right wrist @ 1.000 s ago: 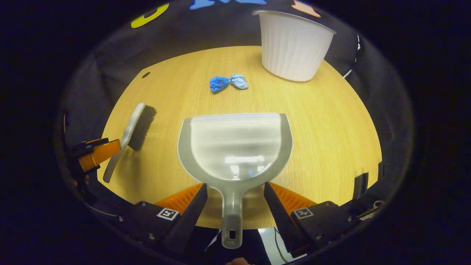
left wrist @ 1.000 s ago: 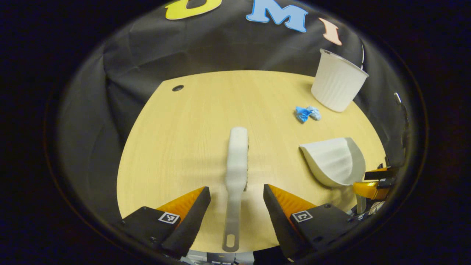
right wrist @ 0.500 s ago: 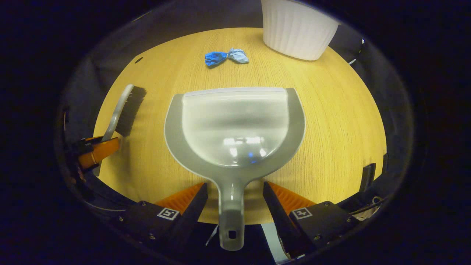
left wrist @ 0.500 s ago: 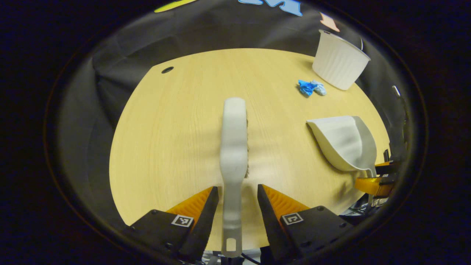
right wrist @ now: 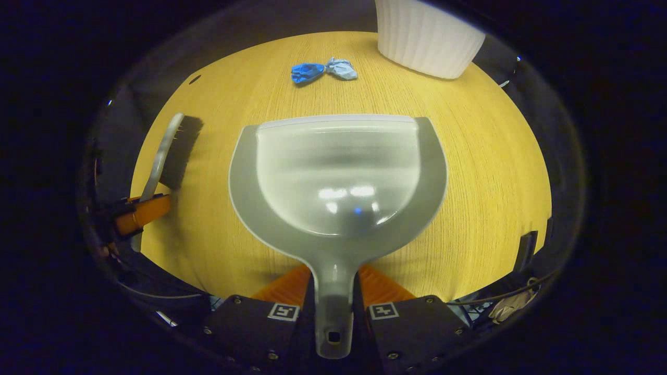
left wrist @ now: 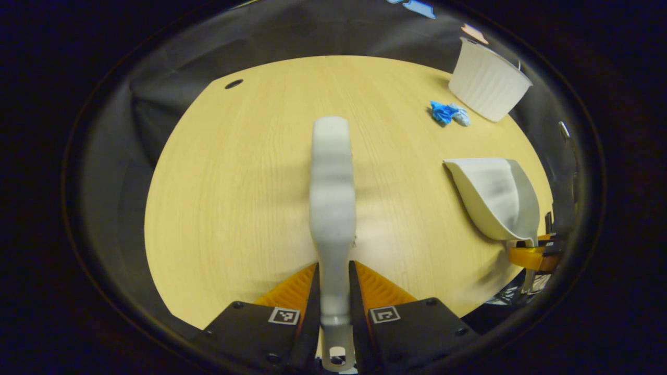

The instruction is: Pick up the small broom and dustpan from the desktop, sweep the trash into the dustpan with the broom, and then empty the trash into the garbage bin.

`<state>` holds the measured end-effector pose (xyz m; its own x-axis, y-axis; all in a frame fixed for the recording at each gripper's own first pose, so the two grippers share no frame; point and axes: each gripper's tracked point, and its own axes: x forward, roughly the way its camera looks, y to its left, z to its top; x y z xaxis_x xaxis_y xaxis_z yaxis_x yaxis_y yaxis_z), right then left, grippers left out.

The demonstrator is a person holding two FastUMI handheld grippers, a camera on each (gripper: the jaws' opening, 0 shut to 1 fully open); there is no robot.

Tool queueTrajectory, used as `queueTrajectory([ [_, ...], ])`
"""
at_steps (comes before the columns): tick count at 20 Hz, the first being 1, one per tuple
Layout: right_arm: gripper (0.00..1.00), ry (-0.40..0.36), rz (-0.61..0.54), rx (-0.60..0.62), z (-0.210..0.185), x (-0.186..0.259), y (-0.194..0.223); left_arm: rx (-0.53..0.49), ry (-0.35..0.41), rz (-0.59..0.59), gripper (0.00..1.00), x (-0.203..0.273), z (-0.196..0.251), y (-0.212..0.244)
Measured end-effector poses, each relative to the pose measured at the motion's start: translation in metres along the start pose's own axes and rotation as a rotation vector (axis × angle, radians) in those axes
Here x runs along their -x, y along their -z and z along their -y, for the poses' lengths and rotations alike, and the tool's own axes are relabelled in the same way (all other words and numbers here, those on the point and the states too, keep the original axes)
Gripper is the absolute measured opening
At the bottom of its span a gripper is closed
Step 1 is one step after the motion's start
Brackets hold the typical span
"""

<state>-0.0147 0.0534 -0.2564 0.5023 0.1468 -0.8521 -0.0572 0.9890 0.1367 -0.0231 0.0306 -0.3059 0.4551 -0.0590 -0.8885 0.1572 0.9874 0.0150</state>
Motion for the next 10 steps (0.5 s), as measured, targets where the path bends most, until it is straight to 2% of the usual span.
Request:
queueTrajectory([
  [2,0.30,-0.007,0.007,-0.004,0.000,0.002,0.000,-0.012,0.011,0.002,0.33,-0.001,0.001,-0.002],
  [5,0.30,-0.012,0.036,0.015,0.002,0.004,-0.005,-0.008,0.033,0.003,0.32,0.002,0.003,-0.005],
  [6,0.24,-0.020,0.029,0.027,0.003,0.003,-0.002,-0.011,0.037,0.006,0.29,0.002,0.004,-0.007],
  [10,0.24,-0.019,0.075,0.054,0.010,0.002,-0.015,0.013,0.098,0.023,0.32,0.008,0.018,-0.024],
])
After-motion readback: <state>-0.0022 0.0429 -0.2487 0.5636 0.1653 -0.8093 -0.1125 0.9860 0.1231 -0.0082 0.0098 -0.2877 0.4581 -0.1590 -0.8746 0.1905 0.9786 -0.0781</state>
